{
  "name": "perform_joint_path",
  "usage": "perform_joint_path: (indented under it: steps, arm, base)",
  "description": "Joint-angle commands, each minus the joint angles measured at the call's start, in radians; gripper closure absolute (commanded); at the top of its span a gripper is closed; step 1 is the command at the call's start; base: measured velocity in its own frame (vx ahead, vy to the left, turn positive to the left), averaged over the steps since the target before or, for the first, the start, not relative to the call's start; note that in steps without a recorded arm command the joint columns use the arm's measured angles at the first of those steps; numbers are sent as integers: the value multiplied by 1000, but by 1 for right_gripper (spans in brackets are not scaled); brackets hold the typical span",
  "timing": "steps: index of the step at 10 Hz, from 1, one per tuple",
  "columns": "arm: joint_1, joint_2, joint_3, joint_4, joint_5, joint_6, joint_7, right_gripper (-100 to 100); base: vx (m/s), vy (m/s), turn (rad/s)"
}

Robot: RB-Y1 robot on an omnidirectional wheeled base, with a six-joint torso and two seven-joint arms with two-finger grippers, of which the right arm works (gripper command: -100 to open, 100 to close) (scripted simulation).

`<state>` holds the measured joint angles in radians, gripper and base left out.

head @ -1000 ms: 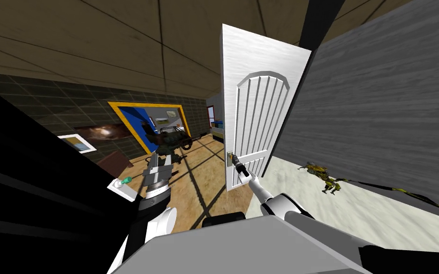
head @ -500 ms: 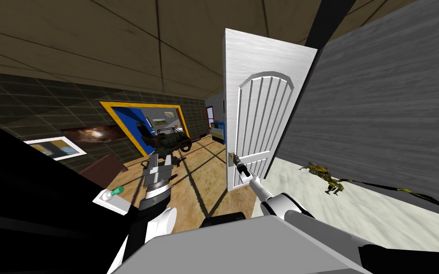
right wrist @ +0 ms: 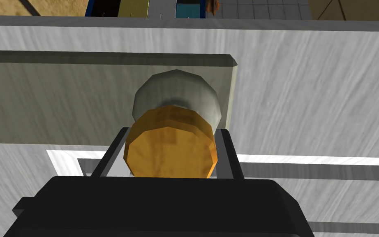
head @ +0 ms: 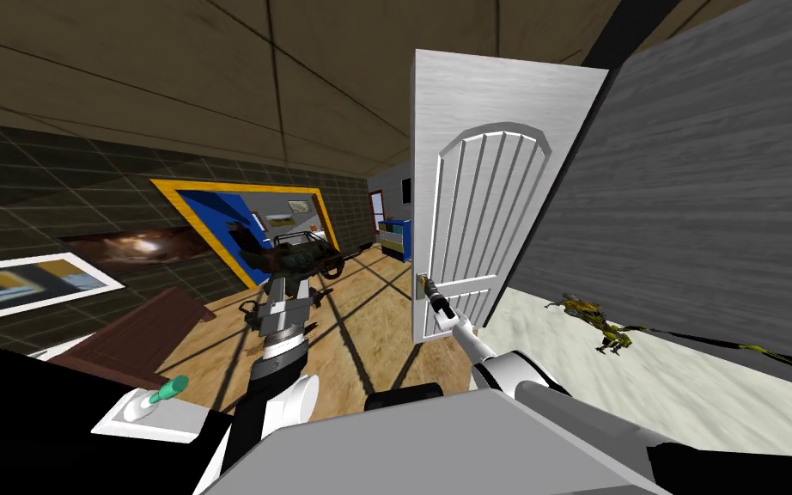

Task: Push the door open

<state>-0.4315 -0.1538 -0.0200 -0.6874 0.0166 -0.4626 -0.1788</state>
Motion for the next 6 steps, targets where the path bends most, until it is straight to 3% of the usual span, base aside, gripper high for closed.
perform_joint_path:
  steps: [1, 6]
  arm:
    - [-8, -14, -24, 11, -8, -5, 6, 100]
    - [-6, -24, -61, 16, -20, -5, 23, 100]
  base:
    - [179, 149, -71]
    - [132, 117, -50]
